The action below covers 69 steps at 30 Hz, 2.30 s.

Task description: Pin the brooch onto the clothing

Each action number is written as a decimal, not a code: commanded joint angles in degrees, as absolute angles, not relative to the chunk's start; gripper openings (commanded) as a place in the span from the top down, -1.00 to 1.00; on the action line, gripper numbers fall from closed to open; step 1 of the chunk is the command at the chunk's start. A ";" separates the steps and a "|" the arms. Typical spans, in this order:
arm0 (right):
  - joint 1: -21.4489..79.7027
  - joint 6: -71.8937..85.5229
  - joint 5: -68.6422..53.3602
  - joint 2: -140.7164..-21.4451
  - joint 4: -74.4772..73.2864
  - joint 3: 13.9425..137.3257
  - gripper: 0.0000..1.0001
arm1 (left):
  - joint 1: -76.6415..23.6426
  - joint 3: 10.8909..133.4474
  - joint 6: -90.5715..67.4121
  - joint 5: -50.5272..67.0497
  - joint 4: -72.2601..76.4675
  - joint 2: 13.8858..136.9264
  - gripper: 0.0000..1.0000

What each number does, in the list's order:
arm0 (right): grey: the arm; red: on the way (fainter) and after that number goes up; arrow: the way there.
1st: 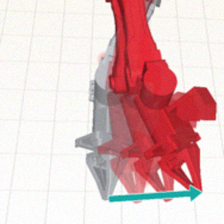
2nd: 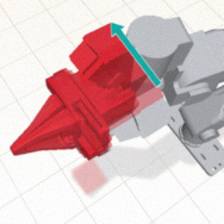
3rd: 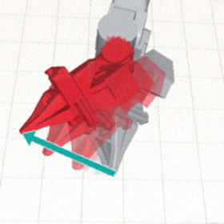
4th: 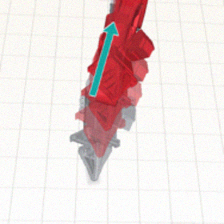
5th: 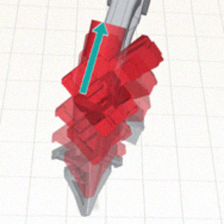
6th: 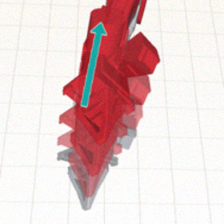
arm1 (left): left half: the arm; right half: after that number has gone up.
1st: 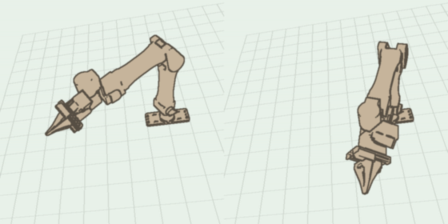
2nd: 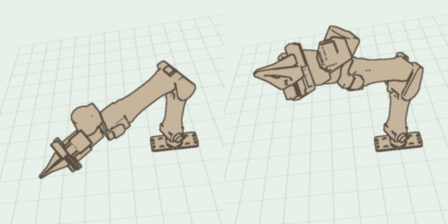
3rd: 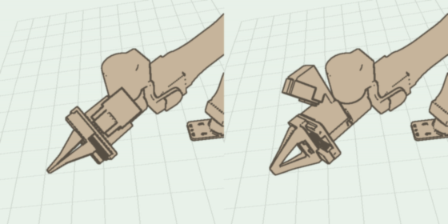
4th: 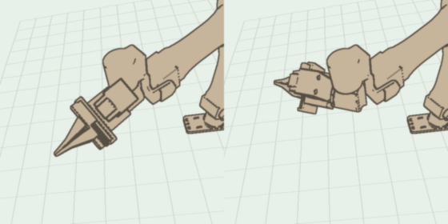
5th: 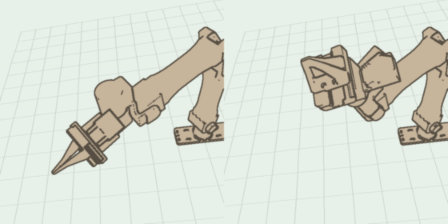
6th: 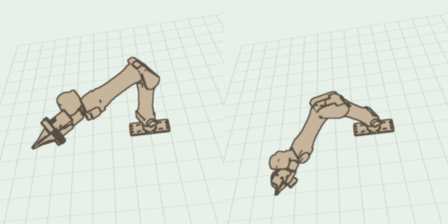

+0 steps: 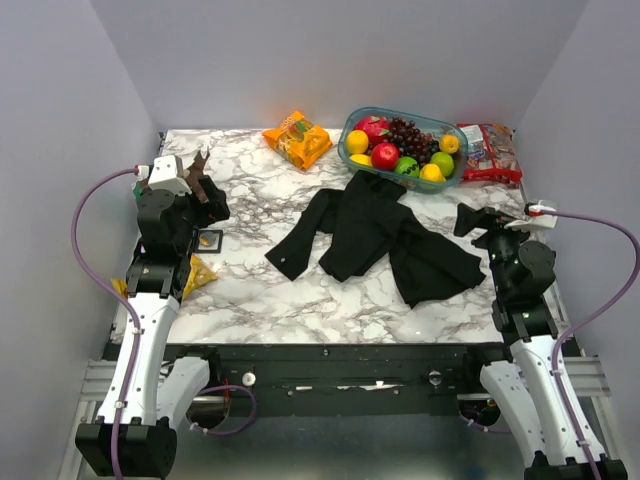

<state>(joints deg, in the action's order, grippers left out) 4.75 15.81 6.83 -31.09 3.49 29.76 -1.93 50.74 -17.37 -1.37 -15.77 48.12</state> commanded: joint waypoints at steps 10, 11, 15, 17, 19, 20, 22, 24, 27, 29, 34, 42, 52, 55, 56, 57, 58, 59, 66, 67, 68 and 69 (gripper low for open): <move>4.40 12.31 -2.36 -34.36 -6.32 37.87 -1.00 | -4.20 48.60 -16.53 2.44 -14.42 47.28 -0.98; 4.48 12.39 -4.81 -35.41 -8.33 38.66 -0.99 | -5.35 48.69 -15.39 2.46 -14.24 48.16 -0.98; 6.23 11.95 -8.17 -39.02 -11.51 41.31 -0.99 | -14.22 49.57 -12.13 -3.42 -15.73 50.88 -0.98; 8.42 11.69 -7.21 -39.99 -11.69 41.40 -0.99 | -18.00 50.79 -11.43 -5.61 -16.78 53.33 -0.98; 10.36 11.69 -5.46 -41.04 -12.21 41.92 -0.99 | -23.88 53.16 -9.85 -6.93 -18.45 56.23 -0.97; 12.98 11.86 -2.93 -41.65 -12.65 42.10 -0.99 | -25.82 57.35 -8.97 -7.90 -21.42 60.60 -0.98; 16.59 12.22 -0.45 -42.97 -13.01 42.80 -0.99 | -31.27 62.99 -6.95 -11.24 -25.64 66.41 -0.98; 22.39 12.56 3.77 -46.04 -13.97 43.59 -0.99 | -33.83 70.47 -6.16 -11.69 -31.27 75.64 -0.98; 29.16 15.81 8.51 -50.26 -16.08 45.61 -0.99 | -35.07 72.69 -5.89 -8.97 -32.87 84.53 -0.98; 32.76 17.22 10.45 -51.76 -15.82 46.05 -0.99 | -35.16 70.94 -6.33 -8.35 -33.22 87.70 -0.98; 38.05 21.79 11.51 -60.28 -13.71 47.63 -0.99 | -35.16 66.54 -6.15 -8.43 -30.76 87.89 -0.98; 46.92 36.81 12.48 -66.00 -3.87 40.78 -0.99 | -35.16 67.50 -7.21 -1.69 -30.59 94.29 -0.98; 49.31 47.02 6.77 -74.00 7.99 37.27 -1.00 | -35.16 68.47 -8.53 -2.01 -30.41 99.75 -0.97; 49.39 47.72 8.61 -75.84 8.26 37.09 -0.99 | -34.89 68.56 -8.35 -3.51 -30.50 100.54 -0.97; 49.39 47.81 9.22 -76.28 8.35 37.00 -0.99 | -34.72 68.47 -8.52 -3.25 -30.32 101.24 -0.96; 49.39 48.33 9.49 -76.81 8.52 37.00 -0.99 | -34.63 68.47 -8.61 -2.90 -30.15 101.68 -0.92; 49.31 48.69 9.58 -77.95 8.70 37.00 -0.99 | -34.63 68.47 -8.70 -2.73 -30.15 102.21 -0.82; 49.31 48.78 9.41 -78.65 9.40 37.00 -0.98 | -34.63 68.99 -8.79 -2.72 -30.32 102.83 -0.73; 49.31 49.92 8.53 -84.46 11.78 37.70 -0.94 | -34.02 70.05 -9.40 -1.84 -31.03 105.65 0.16; 49.39 50.10 8.35 -85.07 11.95 37.88 -0.93 | -34.10 69.96 -9.32 -2.37 -30.94 105.38 0.32; 49.39 50.18 8.09 -85.60 12.21 38.05 -0.92 | -34.10 69.79 -9.32 -2.63 -30.85 105.12 0.37; 49.39 50.53 7.91 -86.56 12.48 38.06 -0.90 | -34.10 69.79 -9.32 -2.81 -30.85 104.68 0.43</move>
<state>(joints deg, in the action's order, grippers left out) 49.06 48.69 8.45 -84.01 9.72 37.67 -34.46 68.90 -9.02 -2.35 -30.65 105.56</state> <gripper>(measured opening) 0.964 0.345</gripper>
